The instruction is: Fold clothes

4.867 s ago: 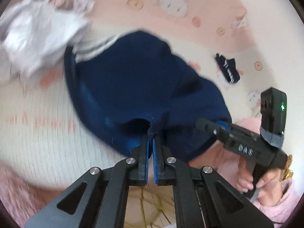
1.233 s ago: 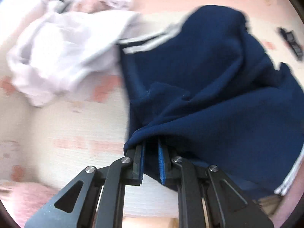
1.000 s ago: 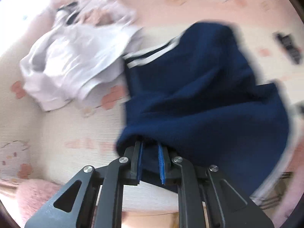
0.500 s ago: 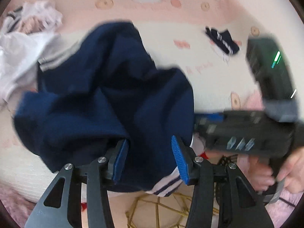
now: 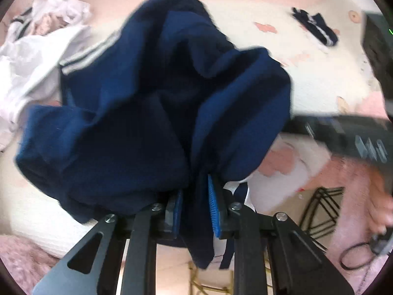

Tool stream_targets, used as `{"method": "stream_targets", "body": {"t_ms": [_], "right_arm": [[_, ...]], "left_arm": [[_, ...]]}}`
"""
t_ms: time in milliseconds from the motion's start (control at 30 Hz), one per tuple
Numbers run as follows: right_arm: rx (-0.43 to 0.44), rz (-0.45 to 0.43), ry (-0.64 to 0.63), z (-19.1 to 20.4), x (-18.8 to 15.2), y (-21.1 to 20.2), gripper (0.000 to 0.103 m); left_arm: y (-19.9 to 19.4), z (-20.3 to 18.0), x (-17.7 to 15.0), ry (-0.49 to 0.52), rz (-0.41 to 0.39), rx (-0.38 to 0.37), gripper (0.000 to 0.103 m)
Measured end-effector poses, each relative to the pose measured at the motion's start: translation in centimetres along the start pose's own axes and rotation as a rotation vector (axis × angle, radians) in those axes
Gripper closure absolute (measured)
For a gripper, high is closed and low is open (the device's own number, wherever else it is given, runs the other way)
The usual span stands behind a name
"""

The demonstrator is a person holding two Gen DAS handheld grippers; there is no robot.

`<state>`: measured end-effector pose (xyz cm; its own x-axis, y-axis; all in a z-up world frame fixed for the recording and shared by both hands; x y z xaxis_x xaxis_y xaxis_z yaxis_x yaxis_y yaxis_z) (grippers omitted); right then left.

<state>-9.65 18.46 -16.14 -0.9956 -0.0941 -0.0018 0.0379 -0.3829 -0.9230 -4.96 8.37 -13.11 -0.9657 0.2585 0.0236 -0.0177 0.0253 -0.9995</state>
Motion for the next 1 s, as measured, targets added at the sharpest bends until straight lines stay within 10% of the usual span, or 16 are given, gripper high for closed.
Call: {"method": "stream_targets", "body": {"t_ms": [233, 333, 500, 767, 833, 1000], "right_arm": [[0.046, -0.045, -0.116, 2.0, -1.6, -2.4, 0.071], [0.016, -0.095, -0.003, 0.1, 0.1, -3.2, 0.067], [0.066, -0.080, 0.135, -2.7, 2.4, -2.4, 0.066], [0.070, -0.064, 0.061, -0.2, 2.2, -0.9, 0.062], [0.067, -0.062, 0.051, 0.3, 2.2, -0.4, 0.061], [0.086, -0.077, 0.039, 0.8, 2.0, -0.9, 0.058]], "left_arm": [[-0.8, 8.4, 3.2, -0.214, -0.021, 0.227, 0.081], [-2.7, 9.2, 3.3, -0.241, -0.029, 0.177, 0.080], [-5.5, 2.4, 1.7, -0.057, -0.132, -0.055, 0.064], [-1.7, -2.3, 4.5, 0.046, -0.112, 0.133, 0.052], [-2.0, -1.7, 4.0, 0.012, -0.137, 0.097, 0.082], [-6.5, 5.1, 0.3, -0.196, -0.197, 0.003, 0.093]]}}
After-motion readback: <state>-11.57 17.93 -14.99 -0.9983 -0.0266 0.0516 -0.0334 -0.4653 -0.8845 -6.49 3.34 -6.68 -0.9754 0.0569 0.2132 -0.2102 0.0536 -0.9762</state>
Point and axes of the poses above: each gripper's, at about its wrist camera, not at the fingertips, and y roughly the way its jaws point, z to its left, x to its top, the point moved 3 cm from there along y, roughly the way its jaws point, and after that the axes turned 15 degrees about z, right-handed, at the moved point
